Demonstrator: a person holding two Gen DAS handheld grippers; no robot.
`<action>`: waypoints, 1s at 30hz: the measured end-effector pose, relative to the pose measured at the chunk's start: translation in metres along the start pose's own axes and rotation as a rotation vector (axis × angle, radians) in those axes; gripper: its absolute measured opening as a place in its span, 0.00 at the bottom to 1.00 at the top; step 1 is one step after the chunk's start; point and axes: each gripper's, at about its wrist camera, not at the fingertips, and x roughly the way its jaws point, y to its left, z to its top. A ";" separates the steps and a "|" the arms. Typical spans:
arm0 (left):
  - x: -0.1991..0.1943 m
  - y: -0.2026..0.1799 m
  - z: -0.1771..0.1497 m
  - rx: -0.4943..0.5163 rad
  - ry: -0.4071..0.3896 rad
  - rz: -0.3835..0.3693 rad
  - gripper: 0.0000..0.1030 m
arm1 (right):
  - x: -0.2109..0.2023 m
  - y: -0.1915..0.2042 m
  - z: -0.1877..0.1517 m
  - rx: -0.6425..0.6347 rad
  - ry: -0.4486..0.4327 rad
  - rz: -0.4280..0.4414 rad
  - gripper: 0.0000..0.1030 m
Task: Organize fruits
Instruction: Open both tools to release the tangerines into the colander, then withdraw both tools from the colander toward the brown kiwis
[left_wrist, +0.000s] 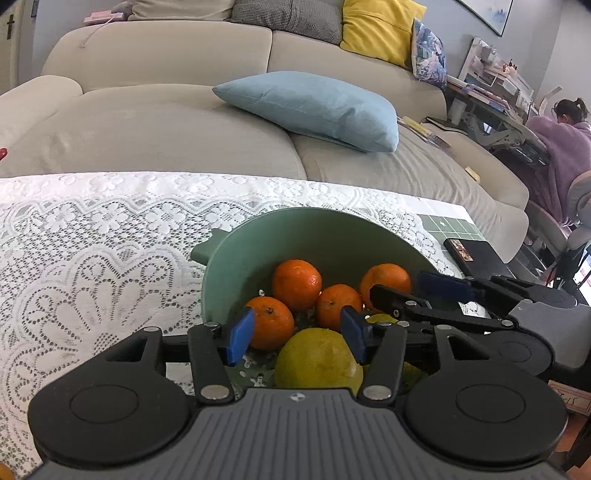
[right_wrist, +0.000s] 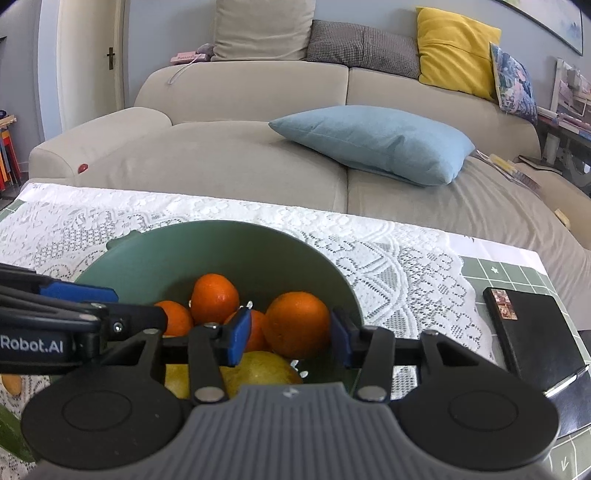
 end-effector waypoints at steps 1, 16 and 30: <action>-0.002 0.000 0.000 -0.001 -0.001 0.000 0.61 | -0.001 0.001 0.000 -0.002 -0.006 -0.004 0.53; -0.057 0.010 -0.005 0.023 -0.063 0.039 0.66 | -0.042 0.033 0.007 -0.052 -0.105 -0.010 0.71; -0.121 0.042 -0.037 0.045 -0.110 0.101 0.67 | -0.066 0.080 0.001 -0.015 -0.042 0.265 0.76</action>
